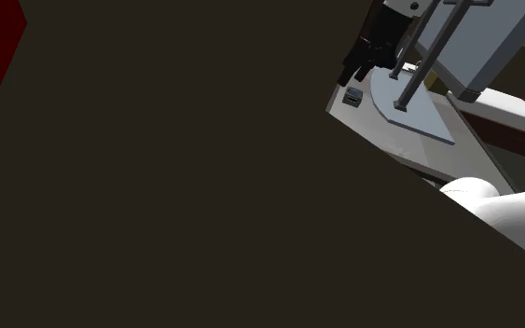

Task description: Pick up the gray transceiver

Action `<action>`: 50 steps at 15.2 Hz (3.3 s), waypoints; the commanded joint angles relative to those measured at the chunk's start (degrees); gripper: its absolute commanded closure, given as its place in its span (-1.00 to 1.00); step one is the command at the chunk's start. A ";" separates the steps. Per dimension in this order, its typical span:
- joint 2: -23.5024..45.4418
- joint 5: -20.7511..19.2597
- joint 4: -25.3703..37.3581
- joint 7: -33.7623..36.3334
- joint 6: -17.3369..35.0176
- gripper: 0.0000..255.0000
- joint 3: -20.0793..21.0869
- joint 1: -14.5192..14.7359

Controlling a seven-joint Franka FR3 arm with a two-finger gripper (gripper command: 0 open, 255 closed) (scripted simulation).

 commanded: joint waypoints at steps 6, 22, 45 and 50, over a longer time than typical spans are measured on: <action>8.44 -1.66 3.71 -0.03 3.41 -1.00 -3.29 -2.80; 36.58 -1.16 22.36 -1.21 8.54 -1.00 -11.62 -12.62; 63.77 5.95 42.86 -2.88 10.21 -1.00 -19.17 -21.03; 63.78 5.96 42.86 -2.90 10.22 1.00 -19.17 -21.05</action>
